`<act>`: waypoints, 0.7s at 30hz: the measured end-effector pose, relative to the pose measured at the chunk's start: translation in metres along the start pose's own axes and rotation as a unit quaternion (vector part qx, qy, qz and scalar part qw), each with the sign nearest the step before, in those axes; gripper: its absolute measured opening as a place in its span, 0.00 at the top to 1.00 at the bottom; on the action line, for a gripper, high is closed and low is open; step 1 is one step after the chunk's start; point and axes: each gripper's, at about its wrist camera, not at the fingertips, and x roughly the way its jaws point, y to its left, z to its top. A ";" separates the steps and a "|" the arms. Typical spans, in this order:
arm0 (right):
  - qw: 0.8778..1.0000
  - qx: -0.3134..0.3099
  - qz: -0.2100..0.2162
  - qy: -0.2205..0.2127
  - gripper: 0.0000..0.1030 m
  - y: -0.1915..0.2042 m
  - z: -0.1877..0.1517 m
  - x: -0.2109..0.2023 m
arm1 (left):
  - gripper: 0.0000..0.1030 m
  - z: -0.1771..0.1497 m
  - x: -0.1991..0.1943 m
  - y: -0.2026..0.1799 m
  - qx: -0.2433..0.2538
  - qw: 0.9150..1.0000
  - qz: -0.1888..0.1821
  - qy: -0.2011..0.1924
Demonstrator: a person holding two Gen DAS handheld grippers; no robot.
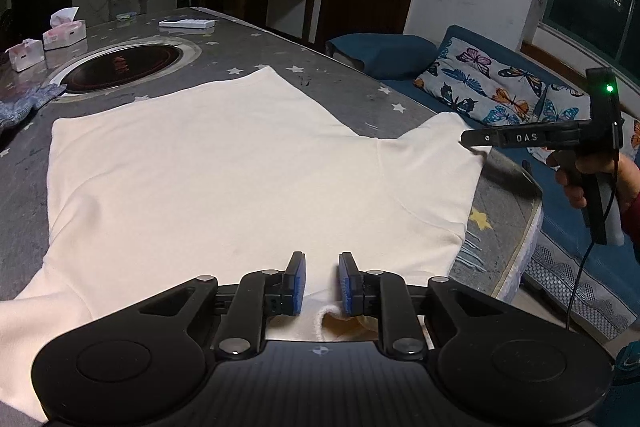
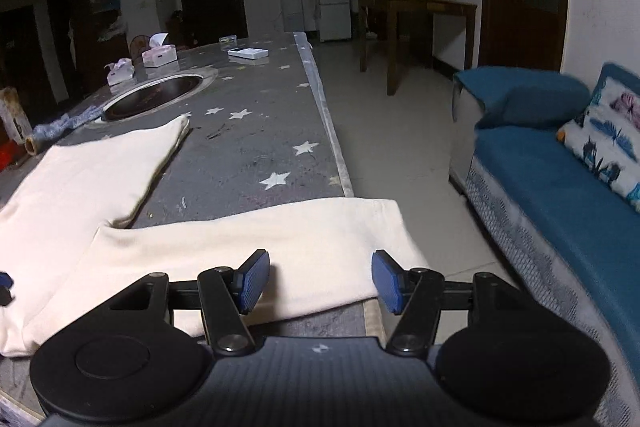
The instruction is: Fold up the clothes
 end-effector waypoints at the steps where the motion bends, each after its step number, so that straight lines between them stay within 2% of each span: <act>1: 1.000 -0.009 -0.004 -0.005 0.44 0.004 -0.001 -0.001 | 0.80 -0.001 -0.001 0.001 -0.002 1.000 0.001 0.000; 5: 0.999 -0.042 0.018 -0.014 0.44 0.024 0.001 -0.003 | 0.80 -0.003 -0.005 0.005 -0.008 1.000 0.007 -0.002; 7: 0.998 -0.043 0.035 -0.002 0.44 0.031 0.001 0.004 | 0.80 -0.004 -0.006 0.007 -0.012 1.000 0.010 -0.003; 13: 0.997 -0.072 0.039 -0.002 0.44 0.049 0.002 0.009 | 0.80 -0.006 -0.013 0.013 -0.022 1.000 0.015 -0.002; 14: 0.996 -0.075 0.040 -0.001 0.44 0.050 0.003 0.008 | 0.79 -0.005 -0.015 0.015 -0.023 1.000 0.016 -0.001; 16: 0.996 -0.077 0.043 -0.001 0.44 0.053 0.007 0.007 | 0.66 -0.004 -0.019 0.018 -0.025 0.999 0.020 -0.003; 21: 0.991 -0.087 0.099 -0.007 0.44 0.070 0.022 0.003 | 0.64 -0.002 -0.031 0.032 -0.036 0.998 0.042 -0.021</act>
